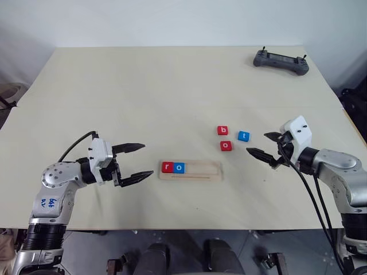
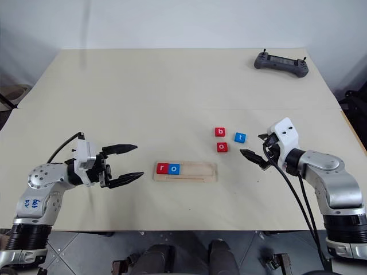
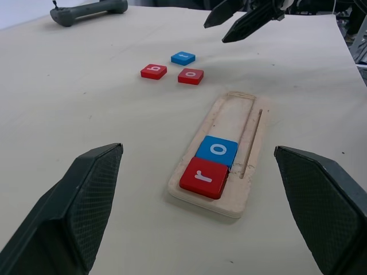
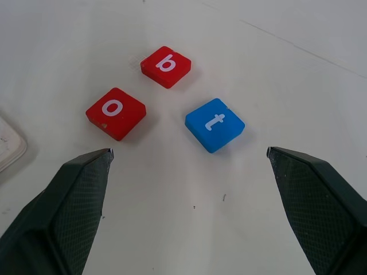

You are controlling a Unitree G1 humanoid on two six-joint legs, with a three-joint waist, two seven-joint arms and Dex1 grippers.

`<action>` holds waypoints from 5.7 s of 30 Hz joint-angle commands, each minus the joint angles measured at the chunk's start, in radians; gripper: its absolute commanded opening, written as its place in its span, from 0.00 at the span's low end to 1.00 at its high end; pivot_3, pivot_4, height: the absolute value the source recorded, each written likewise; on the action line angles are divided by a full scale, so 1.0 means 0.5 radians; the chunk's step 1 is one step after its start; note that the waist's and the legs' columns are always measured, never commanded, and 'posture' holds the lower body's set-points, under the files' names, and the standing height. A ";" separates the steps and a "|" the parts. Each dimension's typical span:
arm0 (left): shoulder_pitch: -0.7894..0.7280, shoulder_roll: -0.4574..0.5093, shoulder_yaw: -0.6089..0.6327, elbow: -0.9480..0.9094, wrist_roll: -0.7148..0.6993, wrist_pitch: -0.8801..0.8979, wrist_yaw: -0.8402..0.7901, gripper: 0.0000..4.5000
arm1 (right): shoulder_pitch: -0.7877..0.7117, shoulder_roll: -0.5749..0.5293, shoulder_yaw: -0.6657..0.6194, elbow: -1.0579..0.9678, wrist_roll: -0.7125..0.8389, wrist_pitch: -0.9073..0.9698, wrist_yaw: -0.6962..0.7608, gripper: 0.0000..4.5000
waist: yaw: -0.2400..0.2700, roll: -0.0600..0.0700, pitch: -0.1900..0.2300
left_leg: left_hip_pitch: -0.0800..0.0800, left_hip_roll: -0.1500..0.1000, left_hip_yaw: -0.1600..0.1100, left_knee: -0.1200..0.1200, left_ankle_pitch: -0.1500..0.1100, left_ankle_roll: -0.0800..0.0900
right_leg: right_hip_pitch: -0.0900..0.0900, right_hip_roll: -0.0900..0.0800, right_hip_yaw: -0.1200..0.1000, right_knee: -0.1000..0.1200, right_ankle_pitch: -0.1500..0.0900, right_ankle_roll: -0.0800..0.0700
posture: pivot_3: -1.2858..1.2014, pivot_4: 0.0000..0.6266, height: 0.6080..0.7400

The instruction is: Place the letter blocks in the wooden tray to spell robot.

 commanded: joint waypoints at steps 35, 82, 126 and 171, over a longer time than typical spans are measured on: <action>0.156 -0.003 0.034 -0.163 0.010 -0.054 0.137 0.99 | -0.815 1.215 0.129 0.293 -0.371 0.800 -1.390 1.00 | -0.079 0.002 0.000 | -0.007 0.000 0.005 -0.005 0.003 -0.006 | -0.026 0.000 0.002 0.018 0.000 -0.002 | 0.52 0.24 1.00; 0.005 -0.035 -0.068 0.006 0.027 -0.076 0.000 1.00 | -0.159 0.961 -0.078 -1.026 -0.334 1.514 -1.195 0.33 | -0.086 0.002 -0.002 | -0.009 0.001 0.005 -0.009 0.004 -0.006 | -0.028 -0.001 0.003 0.017 0.000 -0.002 | 0.52 0.24 1.00; -0.229 -0.076 -0.187 0.197 0.052 -0.127 -0.301 1.00 | 0.542 0.232 -0.751 -1.269 0.389 1.222 0.206 0.99 | -0.044 -0.004 -0.004 | -0.007 -0.004 0.007 -0.012 0.006 -0.002 | -0.023 0.003 0.002 0.015 0.000 -0.002 | 0.52 0.24 1.00; -0.046 -0.047 -0.114 -0.044 -0.001 -0.149 -0.222 1.00 | -0.496 -0.205 0.534 1.173 -0.523 -1.260 1.560 0.99 | -0.045 -0.002 0.001 | 0.002 -0.002 0.006 0.002 -0.001 0.004 | 0.002 -0.003 -0.003 -0.004 0.003 0.004 | 0.52 0.24 1.00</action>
